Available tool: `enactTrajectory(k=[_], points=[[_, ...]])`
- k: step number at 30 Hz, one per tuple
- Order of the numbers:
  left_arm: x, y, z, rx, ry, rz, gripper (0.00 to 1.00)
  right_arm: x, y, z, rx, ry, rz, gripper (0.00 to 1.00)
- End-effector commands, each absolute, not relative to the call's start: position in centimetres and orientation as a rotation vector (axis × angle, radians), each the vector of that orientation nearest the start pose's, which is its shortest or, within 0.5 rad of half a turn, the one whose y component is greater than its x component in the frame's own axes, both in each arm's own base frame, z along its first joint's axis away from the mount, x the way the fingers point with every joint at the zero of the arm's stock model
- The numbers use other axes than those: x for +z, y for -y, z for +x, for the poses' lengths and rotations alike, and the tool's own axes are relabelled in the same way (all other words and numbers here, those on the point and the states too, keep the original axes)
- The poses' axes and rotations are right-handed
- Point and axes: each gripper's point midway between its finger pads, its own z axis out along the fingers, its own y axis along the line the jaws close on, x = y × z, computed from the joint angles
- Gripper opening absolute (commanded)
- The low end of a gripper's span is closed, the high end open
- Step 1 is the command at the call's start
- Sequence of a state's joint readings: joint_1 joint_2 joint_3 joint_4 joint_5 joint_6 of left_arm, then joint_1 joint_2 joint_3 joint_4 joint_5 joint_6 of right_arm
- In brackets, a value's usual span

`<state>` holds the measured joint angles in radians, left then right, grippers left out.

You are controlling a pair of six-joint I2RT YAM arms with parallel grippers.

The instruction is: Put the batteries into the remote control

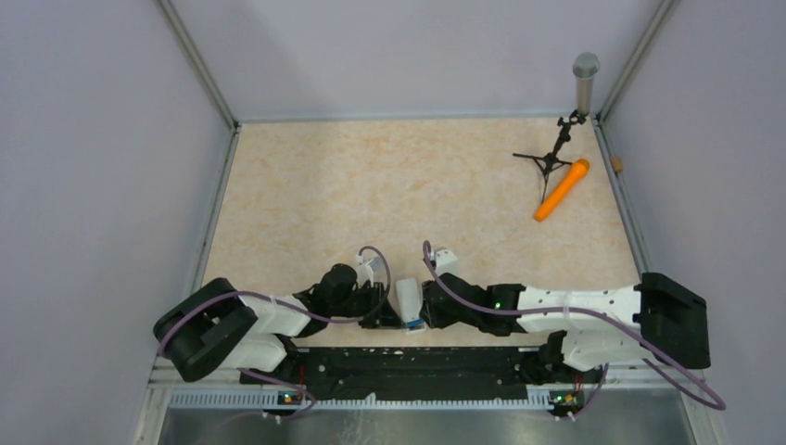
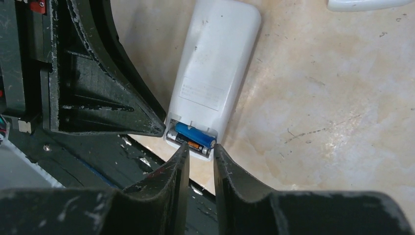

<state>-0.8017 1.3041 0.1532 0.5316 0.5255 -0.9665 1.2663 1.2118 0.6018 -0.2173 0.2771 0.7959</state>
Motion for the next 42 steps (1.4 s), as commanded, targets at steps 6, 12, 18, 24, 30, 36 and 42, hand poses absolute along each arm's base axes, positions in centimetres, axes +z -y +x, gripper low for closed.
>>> enactTrajectory(k=[6, 12, 18, 24, 30, 36, 42], points=[[3.8, 27.7, 10.0, -1.505, -2.487, 0.178, 0.22, 6.1, -30.8, 11.4, 0.713, -2.428, -0.402, 0.22], [3.7, 27.6, 9.8, -1.503, -2.488, 0.180, 0.19, 5.7, -30.7, 11.5, 0.702, -2.436, -0.390, 0.20], [3.7, 27.6, 9.8, -1.505, -2.486, 0.179, 0.18, 5.4, -30.1, 11.7, 0.657, -2.444, -0.370, 0.19], [3.6, 27.5, 9.8, -1.504, -2.488, 0.176, 0.18, 5.1, -30.0, 11.7, 0.647, -2.452, -0.370, 0.18], [3.5, 27.5, 9.8, -1.503, -2.491, 0.173, 0.20, 4.4, -29.8, 11.7, 0.620, -2.468, -0.375, 0.17], [3.6, 27.6, 9.9, -1.504, -2.488, 0.170, 0.20, 4.1, -29.8, 11.5, 0.626, -2.476, -0.378, 0.16], [3.5, 27.6, 9.9, -1.500, -2.493, 0.167, 0.19, 4.3, -30.3, 11.3, 0.656, -2.476, -0.386, 0.13]])
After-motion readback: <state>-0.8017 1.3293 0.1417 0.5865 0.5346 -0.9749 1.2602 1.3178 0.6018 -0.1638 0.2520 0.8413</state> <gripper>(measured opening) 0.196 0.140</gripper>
